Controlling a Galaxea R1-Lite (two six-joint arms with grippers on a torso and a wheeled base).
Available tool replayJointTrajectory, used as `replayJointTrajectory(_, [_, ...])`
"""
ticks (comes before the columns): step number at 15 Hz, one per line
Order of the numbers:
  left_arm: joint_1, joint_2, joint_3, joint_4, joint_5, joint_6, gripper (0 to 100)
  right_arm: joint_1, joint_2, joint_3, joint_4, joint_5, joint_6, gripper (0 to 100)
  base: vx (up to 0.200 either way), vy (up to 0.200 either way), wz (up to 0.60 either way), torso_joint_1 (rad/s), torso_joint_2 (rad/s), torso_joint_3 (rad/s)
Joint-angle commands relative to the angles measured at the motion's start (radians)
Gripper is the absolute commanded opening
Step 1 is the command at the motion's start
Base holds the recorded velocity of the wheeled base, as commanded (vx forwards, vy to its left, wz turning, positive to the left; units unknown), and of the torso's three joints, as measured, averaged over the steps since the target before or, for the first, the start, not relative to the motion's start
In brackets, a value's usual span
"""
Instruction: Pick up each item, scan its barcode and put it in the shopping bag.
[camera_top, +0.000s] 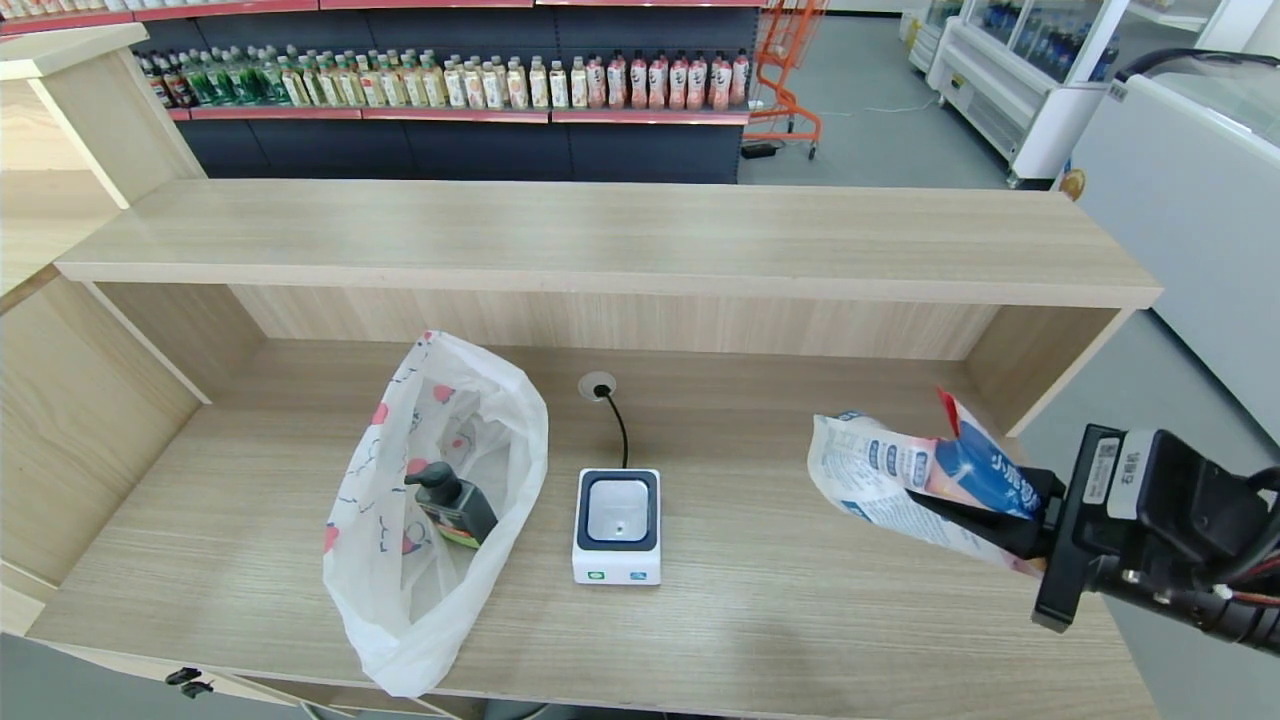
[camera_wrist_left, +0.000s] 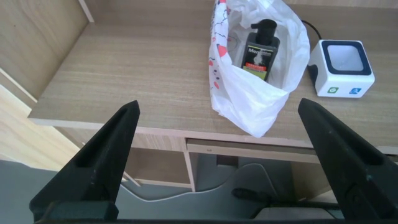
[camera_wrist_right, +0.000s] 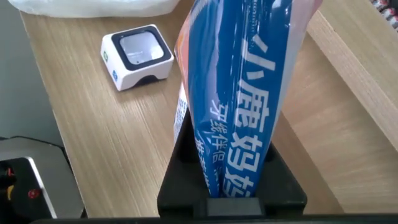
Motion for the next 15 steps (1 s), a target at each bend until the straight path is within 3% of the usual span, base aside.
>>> replayJointTrajectory(1, [0.0,0.0,0.0,0.0,0.001,-0.001,100,0.017,0.002,0.006,-0.001,-0.001,-0.009,0,0.0,0.0,0.0,0.0,0.0,0.0])
replayJointTrajectory(6, [0.0,0.0,0.0,0.0,0.001,-0.002,100,0.037,-0.009,-0.003,-0.001,-0.003,-0.005,0,0.0,0.0,0.0,0.0,0.0,0.0])
replayJointTrajectory(13, [0.0,0.0,0.0,-0.002,0.001,-0.01,100,0.034,-0.001,-0.031,0.001,-0.003,0.081,0,0.0,0.2,0.0,0.008,0.0,0.002])
replayJointTrajectory(15, [0.0,0.0,0.0,0.0,0.001,-0.007,100,-0.01,0.04,-0.027,0.001,0.004,0.091,0,0.0,0.2,0.0,-0.002,0.0,0.005])
